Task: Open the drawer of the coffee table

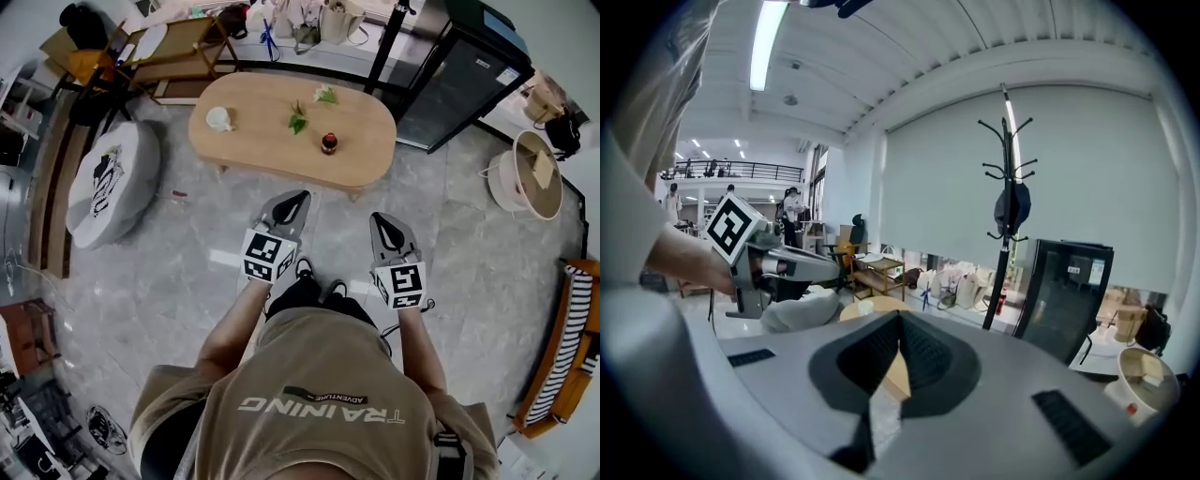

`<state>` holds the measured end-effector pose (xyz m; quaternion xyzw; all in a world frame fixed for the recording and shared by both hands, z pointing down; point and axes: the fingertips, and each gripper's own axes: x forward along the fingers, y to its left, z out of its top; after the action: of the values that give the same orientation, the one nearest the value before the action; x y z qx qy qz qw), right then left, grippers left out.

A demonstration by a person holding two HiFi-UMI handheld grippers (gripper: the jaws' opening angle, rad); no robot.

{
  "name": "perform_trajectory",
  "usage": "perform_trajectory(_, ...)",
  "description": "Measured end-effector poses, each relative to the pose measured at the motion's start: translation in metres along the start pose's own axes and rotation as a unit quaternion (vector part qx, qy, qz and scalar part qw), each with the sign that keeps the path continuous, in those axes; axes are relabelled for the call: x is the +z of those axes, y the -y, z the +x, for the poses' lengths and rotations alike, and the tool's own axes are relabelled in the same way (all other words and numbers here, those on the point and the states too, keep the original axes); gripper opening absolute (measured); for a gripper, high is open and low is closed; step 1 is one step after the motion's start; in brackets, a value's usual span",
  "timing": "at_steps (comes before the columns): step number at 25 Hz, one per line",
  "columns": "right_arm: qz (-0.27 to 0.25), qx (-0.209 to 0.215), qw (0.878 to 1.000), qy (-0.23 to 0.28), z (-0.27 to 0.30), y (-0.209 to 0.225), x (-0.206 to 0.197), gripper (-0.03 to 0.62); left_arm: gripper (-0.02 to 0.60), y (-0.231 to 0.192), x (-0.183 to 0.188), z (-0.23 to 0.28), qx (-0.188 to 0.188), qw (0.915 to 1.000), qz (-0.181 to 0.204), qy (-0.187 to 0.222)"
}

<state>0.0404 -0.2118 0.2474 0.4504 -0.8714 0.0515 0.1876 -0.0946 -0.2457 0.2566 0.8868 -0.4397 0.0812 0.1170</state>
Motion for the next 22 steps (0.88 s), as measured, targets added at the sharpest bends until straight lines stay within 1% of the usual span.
perform_trajectory(4, 0.006, -0.002, 1.0, -0.001, 0.011, 0.002, -0.004, 0.004, 0.006, -0.006, -0.01, 0.006, -0.006, 1.0, -0.003, 0.004)
perform_trajectory(7, 0.005, 0.0, 1.0, 0.007, 0.013, 0.004, -0.001, 0.003, 0.005, -0.003, -0.015, 0.009, -0.004, 1.0, 0.006, -0.002)
perform_trajectory(10, -0.004, 0.008, 1.0, 0.022, 0.011, 0.005, 0.007, 0.003, 0.006, 0.004, -0.014, 0.008, 0.006, 0.9998, 0.017, -0.001)
perform_trajectory(14, -0.014, 0.027, 0.999, 0.035, 0.001, 0.002, 0.011, 0.003, 0.006, 0.019, -0.014, 0.002, 0.024, 0.9995, 0.019, -0.003)
perform_trajectory(16, -0.008, 0.032, 0.999, 0.04, -0.006, 0.003, 0.006, 0.003, 0.006, 0.029, -0.017, -0.004, 0.031, 0.9994, 0.015, -0.003)
perform_trajectory(18, -0.003, 0.033, 0.999, 0.038, -0.015, 0.004, -0.005, 0.003, 0.006, 0.037, -0.02, -0.015, 0.041, 0.9992, 0.004, 0.0)
perform_trajectory(19, -0.005, 0.03, 0.999, 0.036, -0.02, 0.005, -0.011, 0.003, 0.006, 0.04, -0.022, -0.02, 0.047, 0.9989, 0.003, 0.0)
perform_trajectory(22, -0.03, 0.014, 0.999, 0.036, -0.027, 0.011, -0.025, 0.003, 0.006, 0.046, -0.029, -0.026, 0.059, 0.9981, 0.015, -0.004)
